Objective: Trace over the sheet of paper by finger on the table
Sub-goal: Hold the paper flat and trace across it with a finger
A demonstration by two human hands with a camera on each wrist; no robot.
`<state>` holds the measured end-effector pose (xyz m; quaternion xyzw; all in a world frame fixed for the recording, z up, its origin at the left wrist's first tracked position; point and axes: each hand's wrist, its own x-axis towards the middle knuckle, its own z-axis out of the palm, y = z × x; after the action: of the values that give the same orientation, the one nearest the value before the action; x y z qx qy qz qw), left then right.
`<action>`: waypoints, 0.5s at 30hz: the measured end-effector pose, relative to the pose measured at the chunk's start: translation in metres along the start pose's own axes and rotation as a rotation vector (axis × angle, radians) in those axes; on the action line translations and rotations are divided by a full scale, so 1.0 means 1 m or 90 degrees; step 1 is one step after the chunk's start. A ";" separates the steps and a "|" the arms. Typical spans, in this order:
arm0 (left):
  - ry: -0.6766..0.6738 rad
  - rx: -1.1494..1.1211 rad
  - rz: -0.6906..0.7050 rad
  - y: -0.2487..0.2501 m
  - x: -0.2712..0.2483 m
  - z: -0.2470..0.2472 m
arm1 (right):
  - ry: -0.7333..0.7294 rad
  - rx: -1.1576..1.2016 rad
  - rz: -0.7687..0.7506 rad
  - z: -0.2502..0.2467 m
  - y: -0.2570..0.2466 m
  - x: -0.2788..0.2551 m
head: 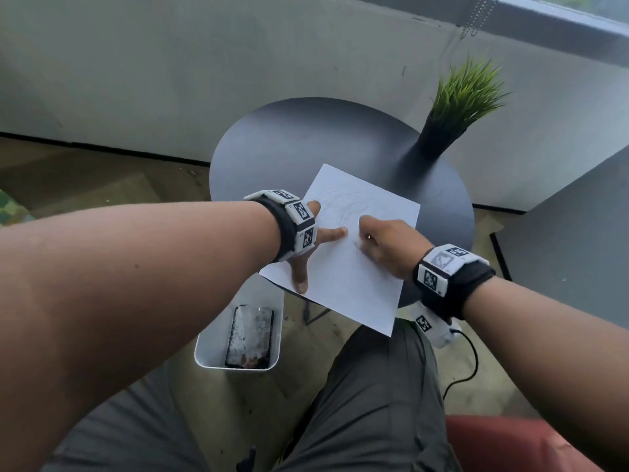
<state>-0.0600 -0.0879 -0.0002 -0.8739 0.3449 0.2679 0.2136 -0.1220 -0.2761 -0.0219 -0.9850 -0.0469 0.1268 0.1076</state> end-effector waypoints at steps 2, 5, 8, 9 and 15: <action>0.000 -0.003 0.000 -0.001 0.000 0.000 | -0.009 -0.013 -0.046 0.008 -0.012 -0.007; -0.004 -0.001 -0.002 -0.001 0.001 0.001 | -0.120 -0.014 -0.199 0.019 -0.038 -0.030; 0.002 -0.002 -0.003 0.002 0.002 0.001 | -0.112 -0.014 -0.146 0.008 -0.025 -0.023; 0.004 -0.007 -0.006 0.003 0.003 0.001 | -0.088 -0.004 -0.076 0.003 -0.017 -0.017; 0.034 -0.144 -0.051 0.011 0.007 0.015 | -0.012 -0.039 -0.017 0.010 -0.018 -0.008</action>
<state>-0.0683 -0.0903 -0.0185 -0.9124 0.2829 0.2727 0.1145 -0.1332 -0.2574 -0.0251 -0.9858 -0.0649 0.1333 0.0787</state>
